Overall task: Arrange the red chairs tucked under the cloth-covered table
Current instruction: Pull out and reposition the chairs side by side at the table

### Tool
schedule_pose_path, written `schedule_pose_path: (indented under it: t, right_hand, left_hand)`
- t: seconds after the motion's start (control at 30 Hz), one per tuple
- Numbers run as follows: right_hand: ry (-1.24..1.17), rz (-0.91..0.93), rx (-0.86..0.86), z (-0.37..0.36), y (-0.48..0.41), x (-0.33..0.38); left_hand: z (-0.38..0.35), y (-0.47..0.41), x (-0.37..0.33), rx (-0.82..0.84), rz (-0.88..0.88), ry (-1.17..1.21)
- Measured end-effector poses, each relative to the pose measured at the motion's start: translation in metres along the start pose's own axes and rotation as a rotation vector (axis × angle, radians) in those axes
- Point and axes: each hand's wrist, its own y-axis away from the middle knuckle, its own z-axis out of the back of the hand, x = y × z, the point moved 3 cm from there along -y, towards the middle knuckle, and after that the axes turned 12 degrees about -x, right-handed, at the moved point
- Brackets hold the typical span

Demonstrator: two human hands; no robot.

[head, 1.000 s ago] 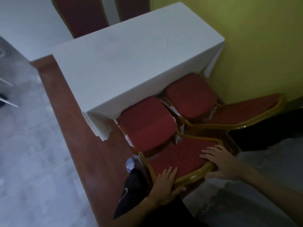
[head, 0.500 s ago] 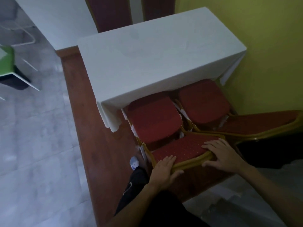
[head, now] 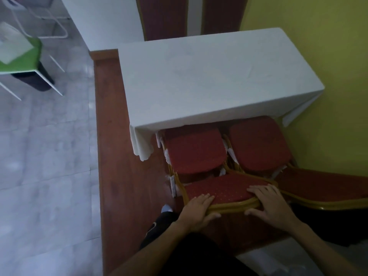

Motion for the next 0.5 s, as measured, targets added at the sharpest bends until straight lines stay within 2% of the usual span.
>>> schedule_pose_path:
  t: [0.33,0.5]
  right_hand:
    - [-0.068,0.0,-0.078,-0.003,-0.015,0.002]
    - [-0.206,0.072,-0.017,0.001,-0.018,-0.01]
  left_hand:
    - [0.014,-0.012,0.009,0.025,0.035,-0.004]
    - [0.012,-0.006,-0.003,-0.077,0.072,-0.079]
